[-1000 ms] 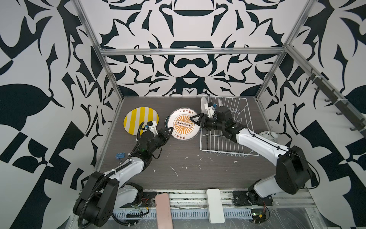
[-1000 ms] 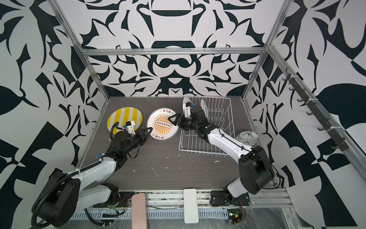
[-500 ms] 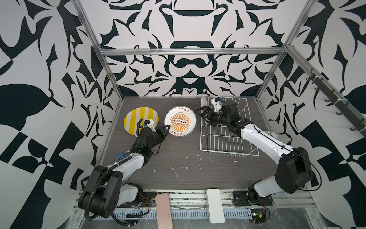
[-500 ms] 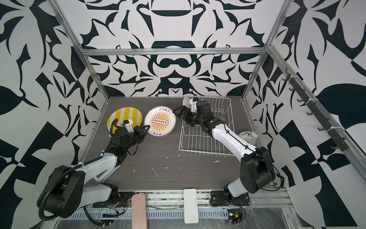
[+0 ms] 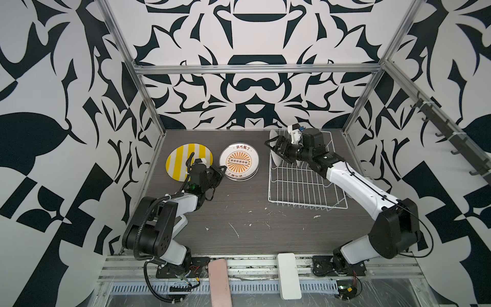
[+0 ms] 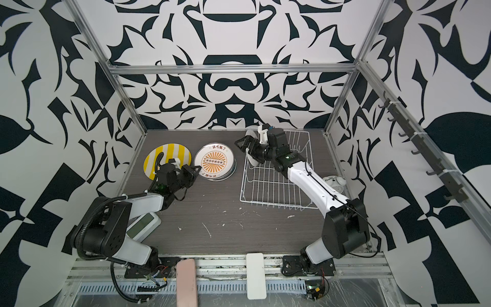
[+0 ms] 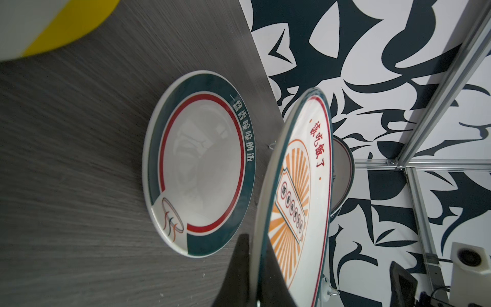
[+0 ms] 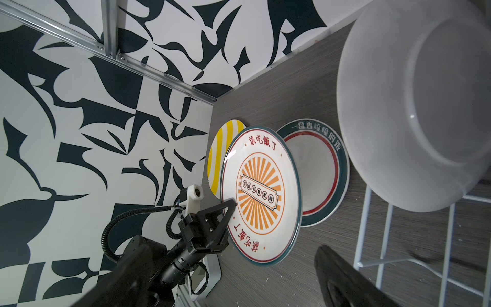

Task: Unload the plates from the dish rack
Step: Place the plate on the plate.

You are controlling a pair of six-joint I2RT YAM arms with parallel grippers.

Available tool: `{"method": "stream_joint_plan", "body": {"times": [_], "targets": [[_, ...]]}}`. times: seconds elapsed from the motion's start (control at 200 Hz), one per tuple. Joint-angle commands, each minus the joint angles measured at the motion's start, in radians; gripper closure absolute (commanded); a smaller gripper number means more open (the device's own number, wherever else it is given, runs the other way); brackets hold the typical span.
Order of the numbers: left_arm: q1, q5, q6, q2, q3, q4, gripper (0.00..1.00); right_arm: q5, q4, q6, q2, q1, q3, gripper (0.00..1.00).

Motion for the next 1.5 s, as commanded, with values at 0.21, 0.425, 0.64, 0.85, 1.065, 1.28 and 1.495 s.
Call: {"method": "stream_joint_plan", "body": {"times": [0.21, 0.425, 0.64, 0.85, 1.065, 1.28, 1.495], "targets": [[0.004, -0.036, 0.191, -0.006, 0.154, -0.208, 1.00, -0.023, 0.016, -0.017, 0.035, -0.011, 0.042, 0.01], [0.005, -0.050, 0.238, 0.023, 0.199, -0.267, 1.00, -0.032, 0.019, -0.023, 0.049, -0.015, 0.055, 0.01], [0.009, -0.042, 0.252, 0.083, 0.237, -0.276, 1.00, -0.043, 0.013, -0.037, 0.055, -0.017, 0.058, 0.01], [0.011, -0.018, 0.250, 0.149, 0.274, -0.272, 1.00, -0.049, -0.002, -0.055, 0.053, -0.020, 0.058, 0.01], [0.011, -0.008, 0.244, 0.192, 0.291, -0.261, 1.00, -0.051, -0.015, -0.069, 0.049, -0.025, 0.058, 0.01], [0.011, -0.026, 0.255, 0.205, 0.289, -0.271, 1.00, -0.056, -0.015, -0.068, 0.054, -0.029, 0.063, 0.01], [0.011, -0.023, 0.257, 0.221, 0.294, -0.274, 1.00, -0.060, -0.019, -0.073, 0.053, -0.032, 0.057, 0.01]]}}
